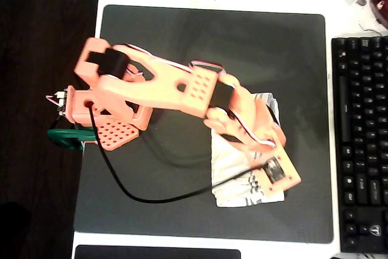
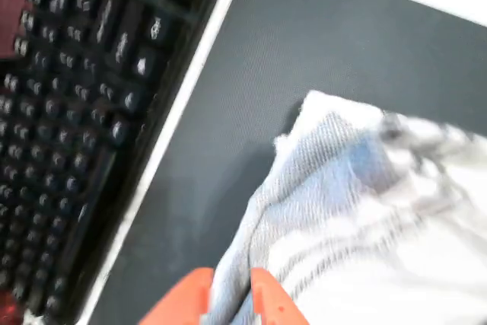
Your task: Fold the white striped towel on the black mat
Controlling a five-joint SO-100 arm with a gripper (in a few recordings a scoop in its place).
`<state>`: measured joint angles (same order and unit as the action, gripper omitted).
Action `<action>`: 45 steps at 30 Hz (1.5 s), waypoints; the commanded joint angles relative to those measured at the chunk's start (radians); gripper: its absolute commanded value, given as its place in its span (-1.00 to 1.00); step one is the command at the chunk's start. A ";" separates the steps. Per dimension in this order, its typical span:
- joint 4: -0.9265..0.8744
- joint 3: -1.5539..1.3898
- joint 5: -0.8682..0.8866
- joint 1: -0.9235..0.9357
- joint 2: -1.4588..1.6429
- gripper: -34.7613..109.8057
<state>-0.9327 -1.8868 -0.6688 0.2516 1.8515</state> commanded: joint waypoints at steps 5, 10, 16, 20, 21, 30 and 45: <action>-0.259 0.029 0.015 -0.058 0.201 -0.44; -0.247 0.021 0.071 -0.175 0.147 -0.50; -0.179 0.054 0.120 -0.273 -0.028 -0.52; -0.120 0.080 0.138 -0.275 -0.147 -0.52; -0.087 0.078 0.138 -0.273 -0.172 -0.52; 0.072 0.021 0.121 -0.310 -0.313 -0.52; -0.077 0.081 -0.032 -0.005 -0.100 -0.52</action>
<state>-0.9894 -1.8392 -0.6642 0.1841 1.6843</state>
